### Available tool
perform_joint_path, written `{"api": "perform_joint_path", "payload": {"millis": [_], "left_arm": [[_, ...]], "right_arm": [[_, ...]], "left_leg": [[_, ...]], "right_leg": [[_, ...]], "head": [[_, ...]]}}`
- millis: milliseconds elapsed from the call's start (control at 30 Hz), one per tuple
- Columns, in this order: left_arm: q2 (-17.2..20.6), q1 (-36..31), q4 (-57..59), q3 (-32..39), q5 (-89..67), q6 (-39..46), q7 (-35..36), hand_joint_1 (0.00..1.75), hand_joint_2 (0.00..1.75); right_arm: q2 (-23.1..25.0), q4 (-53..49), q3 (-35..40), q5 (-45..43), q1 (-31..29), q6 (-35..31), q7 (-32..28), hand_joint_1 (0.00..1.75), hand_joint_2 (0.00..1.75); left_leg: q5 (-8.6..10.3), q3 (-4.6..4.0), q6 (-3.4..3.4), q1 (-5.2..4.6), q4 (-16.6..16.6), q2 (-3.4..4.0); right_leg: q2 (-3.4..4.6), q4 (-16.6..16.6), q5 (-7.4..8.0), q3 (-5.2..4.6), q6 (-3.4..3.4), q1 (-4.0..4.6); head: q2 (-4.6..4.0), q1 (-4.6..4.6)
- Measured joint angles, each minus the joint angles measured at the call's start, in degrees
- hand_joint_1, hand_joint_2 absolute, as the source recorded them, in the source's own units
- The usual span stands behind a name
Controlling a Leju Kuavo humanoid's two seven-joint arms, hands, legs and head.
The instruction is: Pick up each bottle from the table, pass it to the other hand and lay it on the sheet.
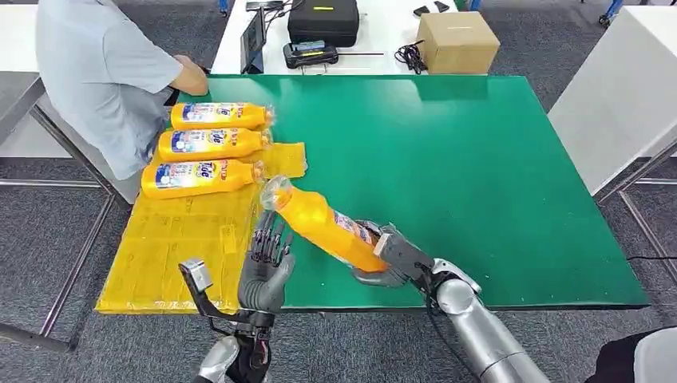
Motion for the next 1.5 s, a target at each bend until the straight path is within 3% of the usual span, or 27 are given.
{"api": "perform_joint_path", "payload": {"millis": [167,600,633,667,700,1100,1133,1167,1200,1500], "left_arm": [[0.0,-2.02,3.98,-1.88,-0.74,-3.63,2.21,0.0,1.75],[-0.2,-7.33,13.9,-2.34,-1.1,-0.7,0.83,0.0,1.75],[-0.31,-7.63,14.23,-2.32,-1.71,0.24,0.41,0.24,1.75],[-0.44,-7.91,14.52,-2.32,-2.1,1.03,0.2,1.61,1.75],[-0.61,-8.19,14.88,-2.32,-2.27,1.83,0.13,1.75,1.75],[-1.36,-8.67,15.17,-1.03,-1.86,5.09,-3.56,1.75,1.75],[-1.36,-8.53,14.82,-0.94,-1.86,5.09,-3.52,1.75,1.75],[-1.36,-8.32,14.47,-0.87,-1.84,5.07,-3.39,1.75,1.75],[-1.36,-8.16,14.14,-0.85,-1.81,5.01,-3.32,1.75,1.75],[-1.36,-6.52,9.77,-0.2,0.04,0.65,-1.53,1.75,1.75]], "right_arm": [[-0.5,3.55,3.5,-1.31,-2.62,4.44,-1.18,1.75,1.75],[-0.24,8.88,8.79,-3.13,-7.01,4.55,-0.79,1.75,1.75],[-0.24,9.21,9.07,-3.17,-7.17,4.33,-0.77,1.75,1.75],[-0.24,9.49,9.27,-3.17,-7.28,4.15,-0.74,1.75,1.75],[-0.22,9.79,9.46,-3.17,-7.37,4.04,-0.7,1.75,1.75],[1.7,12.72,10.97,-4.59,-7.92,3.0,-0.57,1.71,1.75],[1.79,12.94,11.17,-4.59,-7.94,2.78,-0.68,1.19,1.75],[1.92,13.16,11.26,-4.59,-7.94,2.58,-0.79,0.24,1.75],[2.01,13.4,11.3,-4.63,-7.94,2.43,-0.94,0.0,1.75],[2.64,15.5,11.54,-4.39,-7.87,1.86,-1.64,0.0,1.75]], "left_leg": [[0.0,0.01,0.0,0.0,0.0,0.01],[0.02,0.0,0.0,0.0,0.01,-0.01],[0.02,0.0,0.0,0.0,0.01,-0.01],[0.02,-0.01,0.0,0.0,0.01,-0.02],[0.01,-0.02,0.01,0.0,0.01,-0.02],[0.02,-0.01,0.0,0.01,0.01,-0.01],[0.02,-0.01,0.0,0.01,0.01,-0.01],[0.02,-0.01,0.0,0.01,0.01,-0.01],[0.02,-0.01,0.0,0.01,0.01,-0.01],[0.02,-0.01,0.0,0.0,0.01,0.0]], "right_leg": [[0.01,0.0,0.0,0.0,0.0,0.01],[-0.01,0.01,0.01,0.0,0.0,0.01],[-0.01,0.01,0.01,0.0,0.0,0.0],[-0.01,0.01,0.01,0.0,0.0,0.0],[-0.01,0.01,0.01,0.0,0.0,0.0],[0.0,0.01,0.01,-0.01,0.0,0.01],[0.0,0.01,0.0,-0.01,0.0,0.01],[0.0,0.01,0.0,-0.01,0.0,0.01],[0.0,0.01,0.0,-0.02,0.0,0.0],[0.0,0.0,0.01,-0.01,0.01,0.0]], "head": [[0.0,0.02],[0.0,0.0],[0.0,0.0],[0.0,0.0],[0.0,0.0],[0.0,0.0],[0.0,0.0],[0.0,0.02],[0.0,0.0],[0.0,0.0]]}}
